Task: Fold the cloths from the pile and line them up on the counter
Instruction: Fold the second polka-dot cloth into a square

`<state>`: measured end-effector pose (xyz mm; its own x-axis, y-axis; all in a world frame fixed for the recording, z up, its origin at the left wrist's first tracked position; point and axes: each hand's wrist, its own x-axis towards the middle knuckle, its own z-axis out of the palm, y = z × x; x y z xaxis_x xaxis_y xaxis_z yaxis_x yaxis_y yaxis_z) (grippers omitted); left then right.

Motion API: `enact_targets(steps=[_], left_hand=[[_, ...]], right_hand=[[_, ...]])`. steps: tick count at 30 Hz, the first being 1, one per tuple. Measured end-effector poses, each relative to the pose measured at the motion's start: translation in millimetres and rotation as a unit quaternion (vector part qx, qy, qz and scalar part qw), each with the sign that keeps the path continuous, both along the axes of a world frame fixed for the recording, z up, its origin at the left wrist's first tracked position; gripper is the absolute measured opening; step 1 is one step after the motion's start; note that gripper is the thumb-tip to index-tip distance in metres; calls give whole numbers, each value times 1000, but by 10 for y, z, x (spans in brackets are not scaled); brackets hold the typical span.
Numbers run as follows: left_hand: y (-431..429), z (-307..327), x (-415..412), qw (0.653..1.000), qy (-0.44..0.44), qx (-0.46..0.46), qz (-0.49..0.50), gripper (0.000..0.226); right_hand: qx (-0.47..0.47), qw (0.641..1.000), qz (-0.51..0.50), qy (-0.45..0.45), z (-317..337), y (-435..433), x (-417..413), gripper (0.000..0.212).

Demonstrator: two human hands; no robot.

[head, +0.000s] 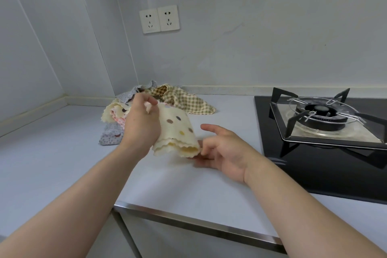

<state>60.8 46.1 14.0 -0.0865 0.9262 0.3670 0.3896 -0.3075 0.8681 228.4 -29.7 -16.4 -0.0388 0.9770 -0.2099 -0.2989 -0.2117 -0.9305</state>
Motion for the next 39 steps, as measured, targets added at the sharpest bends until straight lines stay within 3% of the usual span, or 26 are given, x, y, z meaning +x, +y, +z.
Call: enact_targets(steps=[3,5,10,17,22,25,29,32,36,39], left_hand=[[-108,64,42,995,58,52,-68,9],[-205,95,103,984,103,84,-115,12],[-262,129,104,971,146,55,-183,27],[-201,210,23,979,100,47,-173,38],[-180,228,-5,978,94,56,-179,38],[-170,218,-45,971,95,48,-214,40],[-194,136,-21,951,38,-46,-304,38],[-206,42,17,930,-30,-112,-349,38],[-196,-10,26,899,-108,-167,-390,40],[-156,-23,20,907,-99,-163,-376,44]], right_hand=[[-37,994,-11,99,50,2,63,24],[-30,991,-22,125,48,16,69,31],[116,984,-100,-95,24,45,52,18],[208,943,-64,-251,7,-28,30,17],[269,881,-35,-388,20,-95,4,18],[343,864,-2,-368,55,-175,-1,23],[394,854,-23,-339,112,-216,36,26],[387,877,16,-283,146,-231,50,14],[347,922,58,-159,166,-257,86,20],[297,937,77,-168,165,-253,106,25]])
